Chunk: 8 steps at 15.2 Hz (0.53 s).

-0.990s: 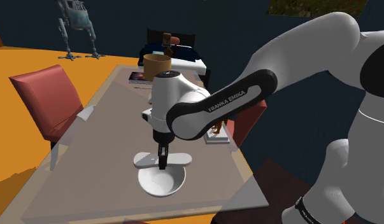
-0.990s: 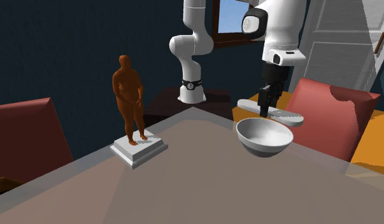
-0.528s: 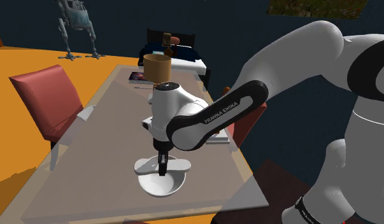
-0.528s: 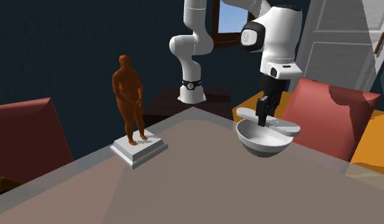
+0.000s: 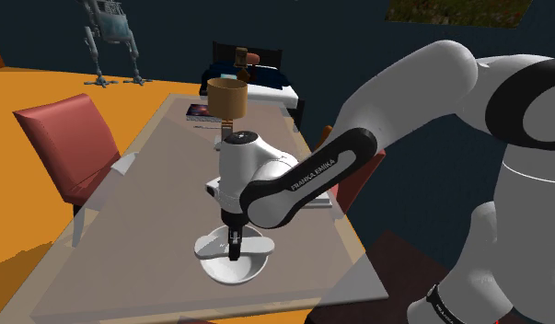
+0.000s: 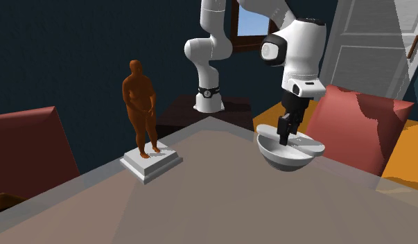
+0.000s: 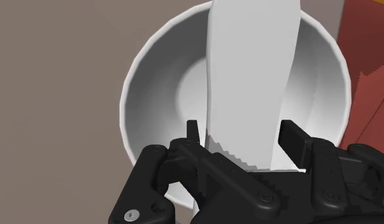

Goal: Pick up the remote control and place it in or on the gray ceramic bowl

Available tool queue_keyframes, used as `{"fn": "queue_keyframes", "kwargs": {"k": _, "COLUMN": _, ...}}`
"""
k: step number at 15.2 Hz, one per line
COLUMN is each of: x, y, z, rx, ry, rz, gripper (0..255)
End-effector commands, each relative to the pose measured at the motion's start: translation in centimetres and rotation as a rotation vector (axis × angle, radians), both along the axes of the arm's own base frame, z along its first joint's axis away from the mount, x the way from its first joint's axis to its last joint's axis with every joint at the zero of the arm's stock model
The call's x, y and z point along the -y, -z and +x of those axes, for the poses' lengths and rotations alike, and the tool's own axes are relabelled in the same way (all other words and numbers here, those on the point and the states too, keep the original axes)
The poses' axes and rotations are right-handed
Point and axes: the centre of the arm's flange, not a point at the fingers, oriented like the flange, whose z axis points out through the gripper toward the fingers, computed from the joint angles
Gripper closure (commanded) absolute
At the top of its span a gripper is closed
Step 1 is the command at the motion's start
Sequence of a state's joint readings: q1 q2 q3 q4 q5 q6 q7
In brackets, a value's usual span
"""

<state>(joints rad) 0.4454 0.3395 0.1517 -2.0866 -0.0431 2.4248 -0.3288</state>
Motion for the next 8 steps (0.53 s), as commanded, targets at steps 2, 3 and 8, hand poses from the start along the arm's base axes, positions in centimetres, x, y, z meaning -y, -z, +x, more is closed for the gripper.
{"fn": "queue_keyframes", "kwargs": {"k": 2, "x": -0.03, "y": 0.05, "z": -0.02, "rx": 0.0, "ry": -0.001, "rz": 0.0, "gripper": 255}}
{"fn": "queue_keyframes", "kwargs": {"k": 3, "x": -0.03, "y": 0.05, "z": -0.02, "rx": 0.0, "ry": -0.001, "rz": 0.0, "gripper": 255}}
{"fn": "queue_keyframes", "kwargs": {"k": 8, "x": -0.03, "y": 0.04, "z": -0.01, "rx": 0.0, "ry": -0.001, "rz": 0.0, "gripper": 0}}
